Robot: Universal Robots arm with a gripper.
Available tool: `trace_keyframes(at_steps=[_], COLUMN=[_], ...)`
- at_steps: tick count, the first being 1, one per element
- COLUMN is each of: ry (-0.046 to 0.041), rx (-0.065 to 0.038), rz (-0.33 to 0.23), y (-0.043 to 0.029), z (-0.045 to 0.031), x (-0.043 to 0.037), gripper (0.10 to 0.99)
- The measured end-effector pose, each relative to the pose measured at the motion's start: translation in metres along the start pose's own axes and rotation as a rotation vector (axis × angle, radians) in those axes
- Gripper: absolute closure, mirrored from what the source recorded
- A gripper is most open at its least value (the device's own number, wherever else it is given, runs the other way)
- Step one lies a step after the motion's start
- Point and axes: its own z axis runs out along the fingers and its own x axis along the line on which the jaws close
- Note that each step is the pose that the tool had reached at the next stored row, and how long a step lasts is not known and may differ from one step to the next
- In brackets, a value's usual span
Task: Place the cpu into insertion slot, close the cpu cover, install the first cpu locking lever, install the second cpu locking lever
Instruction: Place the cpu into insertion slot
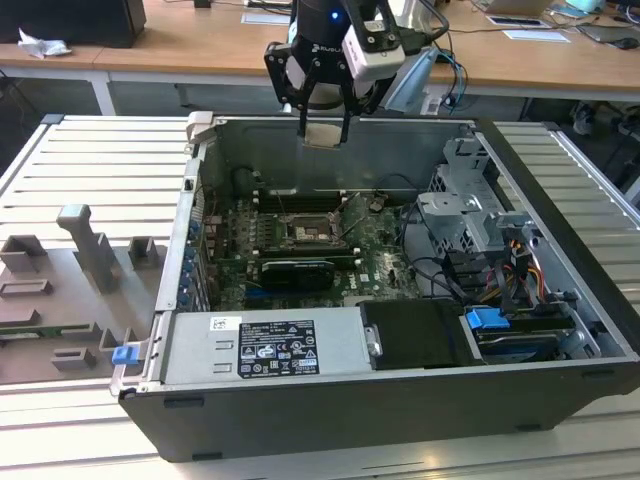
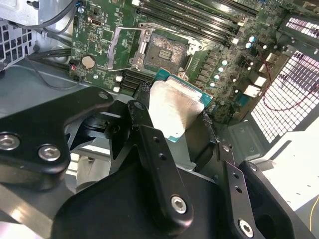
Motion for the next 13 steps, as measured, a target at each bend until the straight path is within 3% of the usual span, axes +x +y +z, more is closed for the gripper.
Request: trace_keyframes(at_steps=[13], ry=[-0.0028], rx=[0.000], rz=[0.030], y=[0.0000], z=[0.0000], x=[0.0000], gripper=[0.557])
